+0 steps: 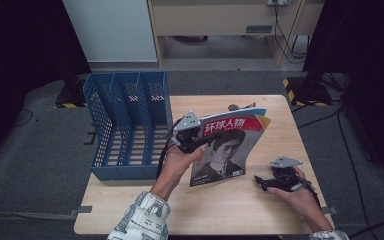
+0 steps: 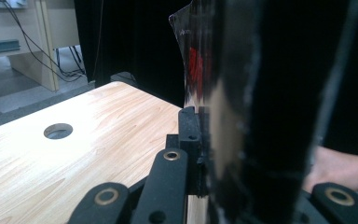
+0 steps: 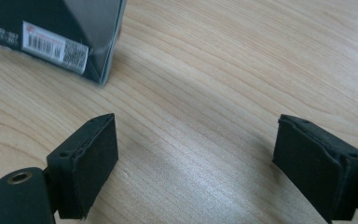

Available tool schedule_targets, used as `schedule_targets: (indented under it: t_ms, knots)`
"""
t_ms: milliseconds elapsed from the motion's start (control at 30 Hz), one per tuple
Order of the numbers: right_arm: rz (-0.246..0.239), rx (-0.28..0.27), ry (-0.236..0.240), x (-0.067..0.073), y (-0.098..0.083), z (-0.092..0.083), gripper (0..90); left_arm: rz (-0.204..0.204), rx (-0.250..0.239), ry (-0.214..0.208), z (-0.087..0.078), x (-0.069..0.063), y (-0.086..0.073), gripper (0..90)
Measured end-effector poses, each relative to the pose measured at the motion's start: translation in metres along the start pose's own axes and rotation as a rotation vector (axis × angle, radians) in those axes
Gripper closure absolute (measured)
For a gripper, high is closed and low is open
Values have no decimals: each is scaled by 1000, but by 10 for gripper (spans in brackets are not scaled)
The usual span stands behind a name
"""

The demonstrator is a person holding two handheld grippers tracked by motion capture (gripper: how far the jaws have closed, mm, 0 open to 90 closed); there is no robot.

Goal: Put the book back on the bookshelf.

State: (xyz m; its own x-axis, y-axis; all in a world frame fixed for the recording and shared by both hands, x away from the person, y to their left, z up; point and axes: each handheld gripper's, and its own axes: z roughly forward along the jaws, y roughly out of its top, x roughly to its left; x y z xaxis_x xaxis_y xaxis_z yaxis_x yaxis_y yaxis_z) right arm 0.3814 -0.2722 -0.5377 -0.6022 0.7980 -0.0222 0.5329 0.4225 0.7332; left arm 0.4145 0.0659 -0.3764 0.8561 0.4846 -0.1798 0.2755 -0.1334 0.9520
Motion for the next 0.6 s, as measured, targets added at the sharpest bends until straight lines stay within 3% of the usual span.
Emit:
schedule_targets:
  t_ms: [167,600]
  knots:
    - [30,10,14,-2,0,1,138,-18,5,9,-4,0,8,862]
    - [33,8,7,-1,0,0,142,-75,-7,38,-17,-4,24,862]
